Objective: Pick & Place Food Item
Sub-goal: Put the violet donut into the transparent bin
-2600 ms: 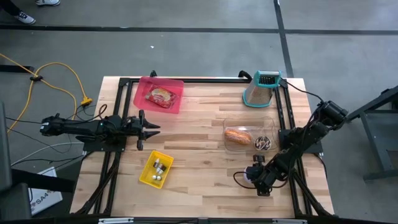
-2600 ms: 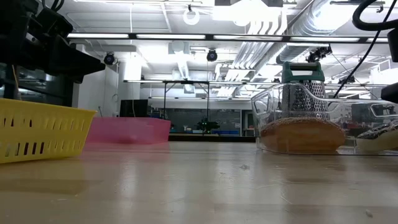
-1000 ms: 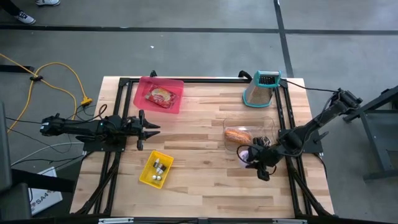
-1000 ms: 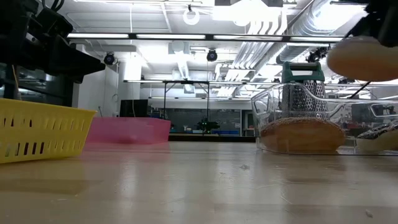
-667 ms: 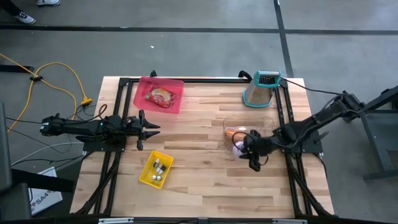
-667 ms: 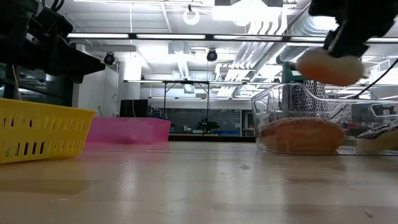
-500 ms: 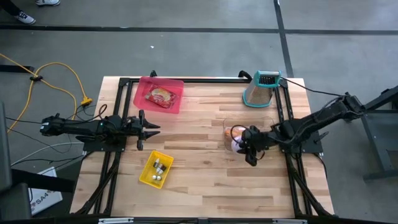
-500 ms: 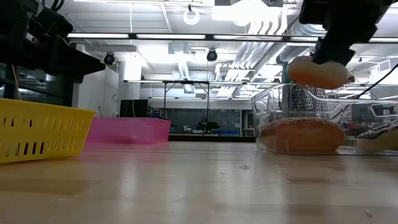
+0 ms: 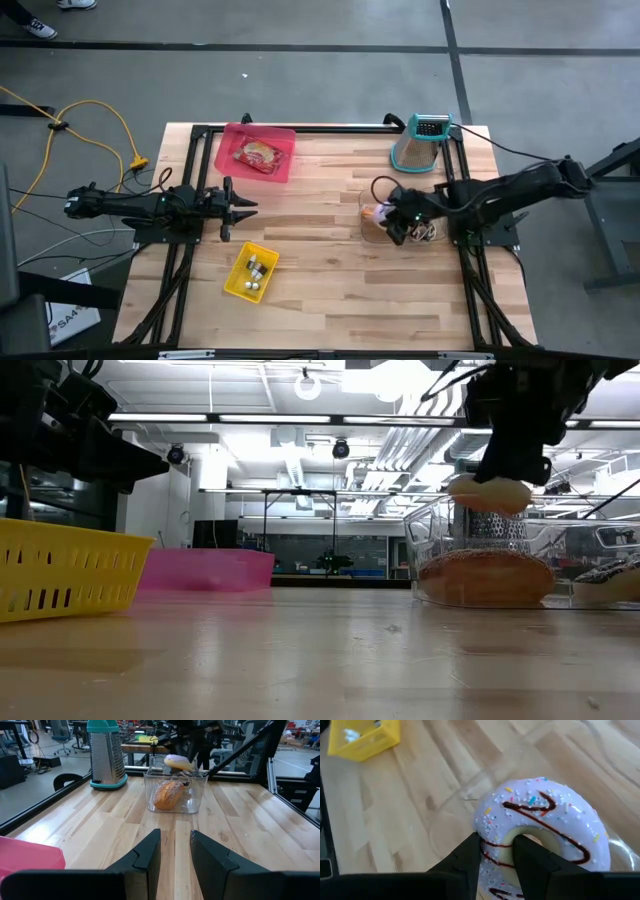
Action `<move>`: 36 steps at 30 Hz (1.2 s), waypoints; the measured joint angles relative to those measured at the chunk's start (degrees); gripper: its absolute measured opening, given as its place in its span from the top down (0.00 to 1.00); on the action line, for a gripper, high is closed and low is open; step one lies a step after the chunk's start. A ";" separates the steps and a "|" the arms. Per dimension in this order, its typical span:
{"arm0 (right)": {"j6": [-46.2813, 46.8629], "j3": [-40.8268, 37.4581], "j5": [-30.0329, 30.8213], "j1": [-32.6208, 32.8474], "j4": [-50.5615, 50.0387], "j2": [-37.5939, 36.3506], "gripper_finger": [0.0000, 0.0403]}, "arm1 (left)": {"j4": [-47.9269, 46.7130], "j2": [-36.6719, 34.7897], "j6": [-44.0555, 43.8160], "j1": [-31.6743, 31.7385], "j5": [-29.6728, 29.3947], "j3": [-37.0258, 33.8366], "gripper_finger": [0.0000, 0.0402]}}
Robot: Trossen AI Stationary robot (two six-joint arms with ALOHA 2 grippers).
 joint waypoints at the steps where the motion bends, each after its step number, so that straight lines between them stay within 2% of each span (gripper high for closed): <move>1: 1.05 0.03 0.01 -0.45 -1.15 -0.48 0.75 | 0.00 0.00 -0.01 -0.01 -0.01 0.01 0.75; 11: 16.23 0.09 -0.07 -1.48 -15.32 -5.82 0.75 | 0.05 0.01 -0.01 0.00 0.00 0.02 0.75; 21: 28.45 0.07 0.53 -2.79 -24.55 -5.30 0.75 | 0.38 -0.01 0.00 0.00 0.00 0.01 0.75; 32: 33.30 0.04 1.49 -6.95 -24.87 -1.19 0.75 | 0.51 0.01 0.00 -0.01 0.00 0.02 0.75; 36: 31.77 0.02 1.56 -8.40 -24.90 -0.58 0.75 | 0.59 0.01 0.00 -0.01 -0.01 0.02 0.75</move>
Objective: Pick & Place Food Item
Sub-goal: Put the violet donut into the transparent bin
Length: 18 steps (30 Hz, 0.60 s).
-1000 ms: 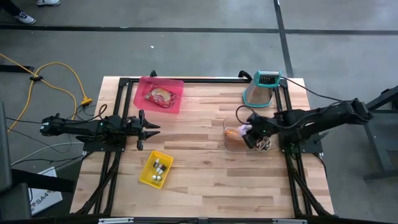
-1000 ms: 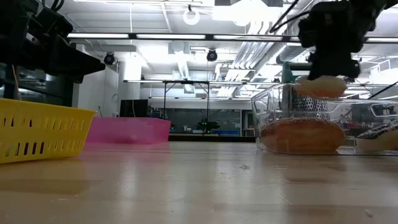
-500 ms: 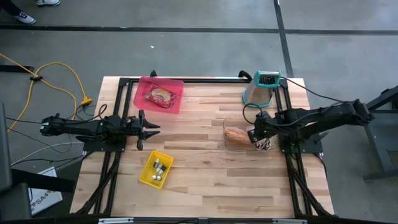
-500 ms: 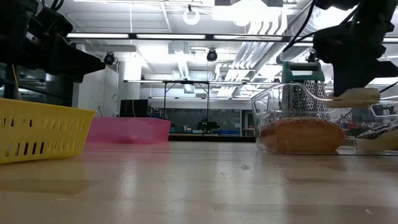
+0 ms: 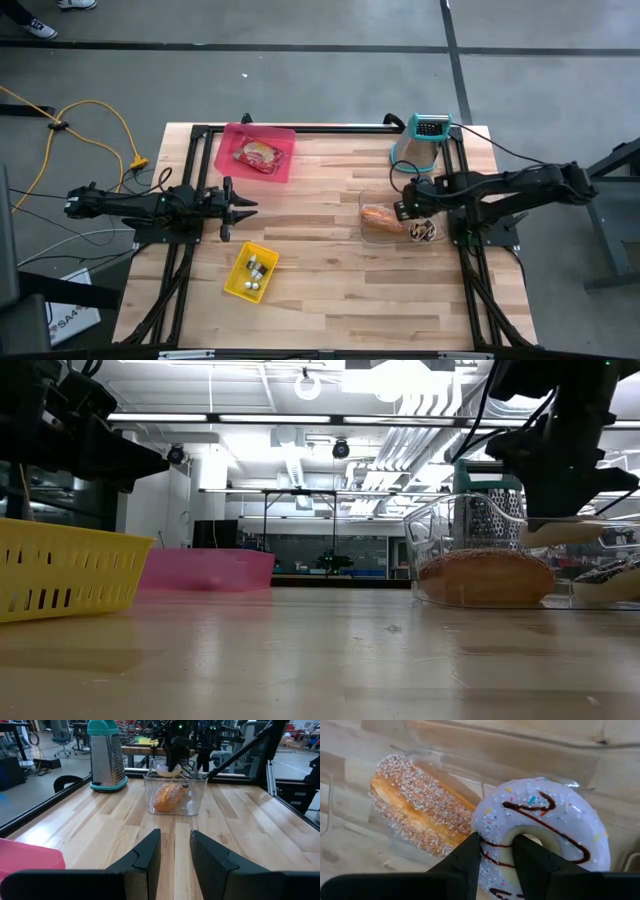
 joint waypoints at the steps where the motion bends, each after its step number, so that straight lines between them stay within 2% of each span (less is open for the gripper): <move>1: -0.65 0.00 0.06 -0.29 0.02 0.05 0.75 | 0.00 0.00 0.00 0.00 0.00 -0.02 0.75; 13: -1.72 0.00 1.68 -2.86 -0.46 0.09 0.75 | 0.00 -0.01 -0.02 0.00 0.01 0.00 0.75; 18: -1.77 0.00 1.67 -2.85 -1.11 0.09 0.70 | 0.00 0.00 -0.01 0.00 0.01 0.00 0.75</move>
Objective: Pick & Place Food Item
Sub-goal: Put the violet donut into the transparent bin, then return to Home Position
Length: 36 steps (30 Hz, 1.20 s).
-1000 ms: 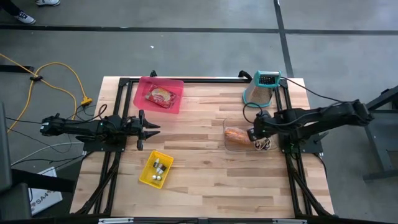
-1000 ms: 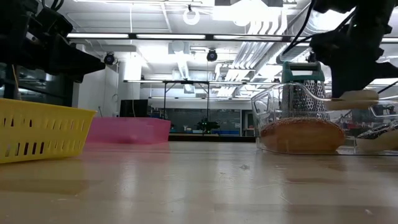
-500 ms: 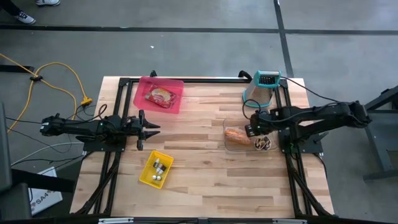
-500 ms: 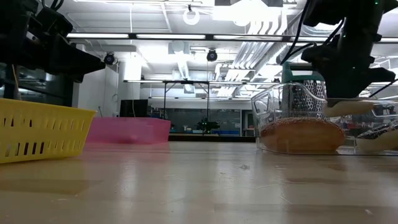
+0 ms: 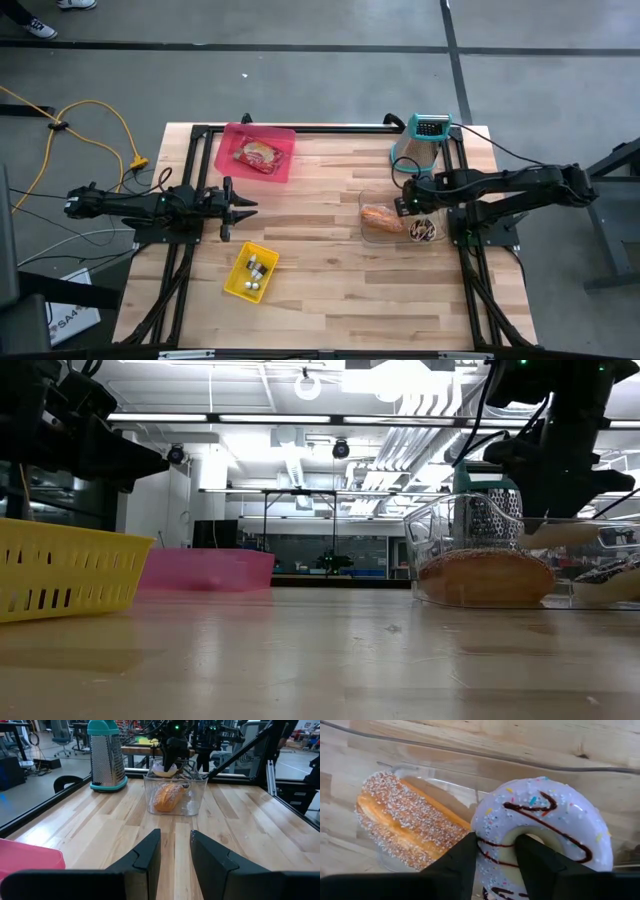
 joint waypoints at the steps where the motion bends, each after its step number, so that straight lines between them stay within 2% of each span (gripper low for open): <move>1: 0.00 0.00 -0.06 0.00 -0.08 0.00 0.68 | 0.00 0.00 0.00 0.00 0.00 0.00 0.75; 9: 0.00 0.00 -0.18 0.00 -0.05 0.00 0.61 | 0.00 -0.01 0.00 0.00 0.00 -0.01 0.75; 29: 0.00 0.00 -0.29 0.07 0.33 0.00 0.62 | 0.00 -0.02 0.01 0.00 -0.01 -0.02 0.75; 36: -4.67 -0.02 -0.42 0.07 6.28 -0.02 0.62 | 0.02 0.00 0.00 0.01 0.00 -0.02 0.75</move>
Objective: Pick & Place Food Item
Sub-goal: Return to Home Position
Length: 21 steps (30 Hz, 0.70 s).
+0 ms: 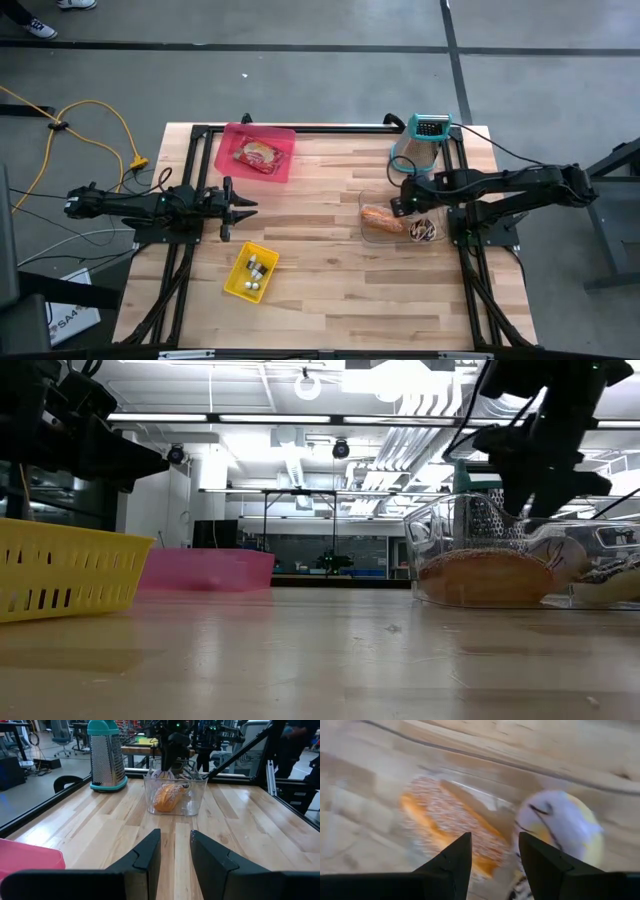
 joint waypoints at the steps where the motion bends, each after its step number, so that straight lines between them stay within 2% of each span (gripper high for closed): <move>1: -1.08 0.00 0.00 0.00 1.29 0.00 0.62 | 0.00 0.00 -0.01 -0.01 0.01 0.02 0.75; 9: -9.69 0.00 0.24 0.15 8.38 -0.04 0.62 | 0.00 0.00 0.01 -0.01 0.00 0.02 0.75; 21: -30.57 0.00 3.69 5.22 15.15 -3.68 0.62 | 0.00 -0.01 0.00 0.00 0.00 0.02 0.75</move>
